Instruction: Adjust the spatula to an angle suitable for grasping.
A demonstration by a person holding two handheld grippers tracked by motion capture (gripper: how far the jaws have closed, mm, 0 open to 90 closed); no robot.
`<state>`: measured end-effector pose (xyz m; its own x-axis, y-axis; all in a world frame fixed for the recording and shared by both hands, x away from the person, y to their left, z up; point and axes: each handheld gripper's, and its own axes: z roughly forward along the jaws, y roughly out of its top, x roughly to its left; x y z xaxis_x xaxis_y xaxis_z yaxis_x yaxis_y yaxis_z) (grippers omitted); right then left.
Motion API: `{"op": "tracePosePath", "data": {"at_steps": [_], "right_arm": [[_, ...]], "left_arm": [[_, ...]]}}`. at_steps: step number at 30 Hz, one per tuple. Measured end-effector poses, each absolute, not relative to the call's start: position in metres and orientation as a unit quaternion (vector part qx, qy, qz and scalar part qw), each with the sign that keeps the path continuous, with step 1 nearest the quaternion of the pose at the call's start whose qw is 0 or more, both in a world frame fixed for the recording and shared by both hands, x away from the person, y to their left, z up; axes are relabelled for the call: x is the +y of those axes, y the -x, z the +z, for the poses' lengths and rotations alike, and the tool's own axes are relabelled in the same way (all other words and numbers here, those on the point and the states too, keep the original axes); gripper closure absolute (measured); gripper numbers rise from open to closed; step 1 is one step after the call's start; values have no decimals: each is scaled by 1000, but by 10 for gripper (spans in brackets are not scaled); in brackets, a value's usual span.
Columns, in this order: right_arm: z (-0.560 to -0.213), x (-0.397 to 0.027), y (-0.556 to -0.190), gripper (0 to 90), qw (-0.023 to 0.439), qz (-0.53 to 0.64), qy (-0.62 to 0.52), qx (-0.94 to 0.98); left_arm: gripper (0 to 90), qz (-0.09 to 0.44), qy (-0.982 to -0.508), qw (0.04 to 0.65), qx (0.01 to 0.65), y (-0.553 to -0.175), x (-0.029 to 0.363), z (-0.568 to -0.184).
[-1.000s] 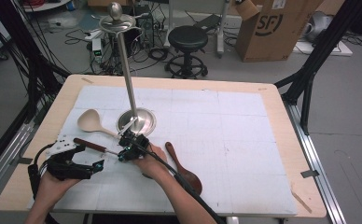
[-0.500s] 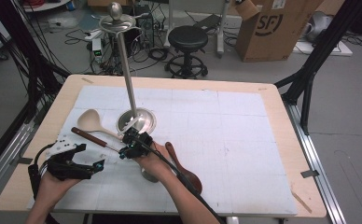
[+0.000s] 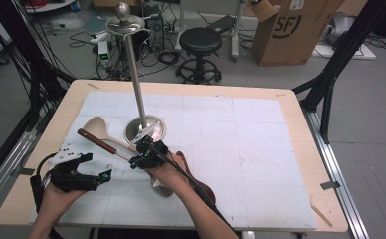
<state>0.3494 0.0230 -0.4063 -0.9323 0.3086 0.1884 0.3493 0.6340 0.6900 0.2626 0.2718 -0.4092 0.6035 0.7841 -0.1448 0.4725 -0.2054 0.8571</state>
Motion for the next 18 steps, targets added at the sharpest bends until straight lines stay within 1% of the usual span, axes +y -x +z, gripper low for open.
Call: {"op": "tracePosePath", "data": {"at_steps": [11, 16, 17, 18], "right_arm": [[-401, 11, -339, 837, 27, -400, 175, -899], [-402, 5, -335, 837, 29, -405, 173, -897], [-402, 5, -335, 837, 29, -405, 173, -897], [-401, 4, -333, 837, 31, -405, 172, -897]], "left_arm": [[19, 148, -752, 490, 416, -264, 268, -406], [98, 139, -744, 508, 412, -263, 266, -403], [98, 137, -743, 511, 411, -263, 266, -403], [139, 132, -738, 520, 410, -264, 266, -402]]}}
